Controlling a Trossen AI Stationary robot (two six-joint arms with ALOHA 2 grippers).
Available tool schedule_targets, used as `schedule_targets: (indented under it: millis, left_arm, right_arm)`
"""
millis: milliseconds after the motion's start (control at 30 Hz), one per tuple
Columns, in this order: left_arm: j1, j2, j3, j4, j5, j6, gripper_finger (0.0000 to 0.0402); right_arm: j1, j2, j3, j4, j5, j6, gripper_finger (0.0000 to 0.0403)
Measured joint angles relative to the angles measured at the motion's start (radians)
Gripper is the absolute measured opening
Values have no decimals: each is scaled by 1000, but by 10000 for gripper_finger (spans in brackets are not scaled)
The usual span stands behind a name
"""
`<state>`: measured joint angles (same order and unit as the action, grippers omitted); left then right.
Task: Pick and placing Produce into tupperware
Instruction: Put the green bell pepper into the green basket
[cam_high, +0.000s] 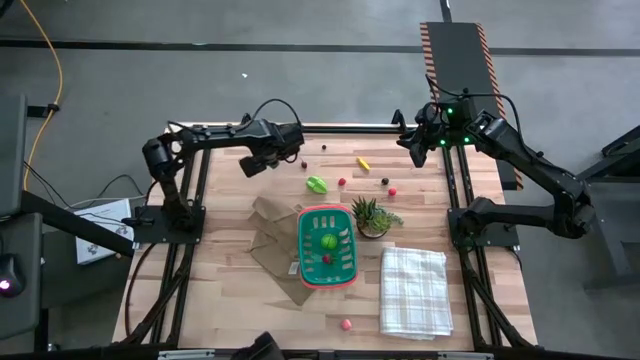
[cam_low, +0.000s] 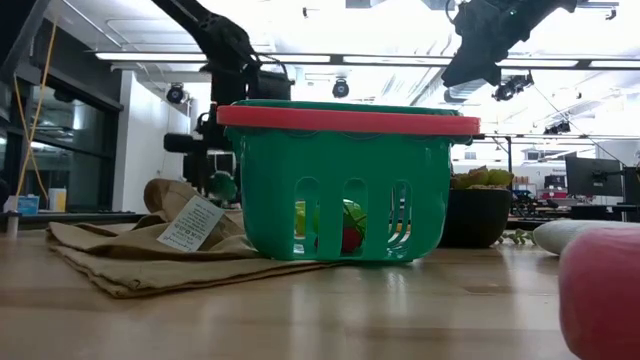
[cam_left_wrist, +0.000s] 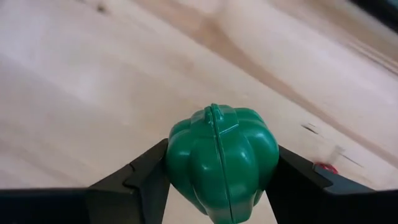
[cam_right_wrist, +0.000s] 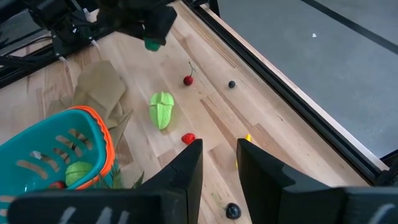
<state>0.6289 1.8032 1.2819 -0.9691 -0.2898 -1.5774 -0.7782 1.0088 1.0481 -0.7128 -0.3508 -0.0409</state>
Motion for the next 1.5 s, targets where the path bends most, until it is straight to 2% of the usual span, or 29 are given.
schedule_targets:
  millis: [233, 400, 700, 867, 1000, 1167, 1267, 1500]
  left_arm:
    - [0, -124, 0, 3, -10, 189, 209]
    - [0, -237, 0, 55, 11, 443, 209]
    - [-1, -426, 0, 121, 151, 804, 209]
    - [-1, -501, 0, 135, 290, 973, 209]
    - [-7, -535, 0, 136, 446, 1080, 209]
    - [-57, -552, 0, 152, 554, 1203, 209]
    - [-106, -553, 0, 171, 589, 1267, 209]
    - [-248, -553, 0, 191, 594, 1333, 209]
  right_arm:
    - [0, 0, 0, 0, -5, -13, 90]
    - [0, 0, 0, 0, -14, -16, 90]
    - [0, 0, 0, 24, -18, -3, 90]
    - [0, 0, 0, 32, -41, 117, 90]
    - [0, 0, 0, 69, -86, 222, 90]
    - [0, 0, 0, 112, -163, 307, 90]
    - [0, -1, 0, 125, -190, 357, 90]
    - [40, -2, 0, 130, -224, 436, 90]
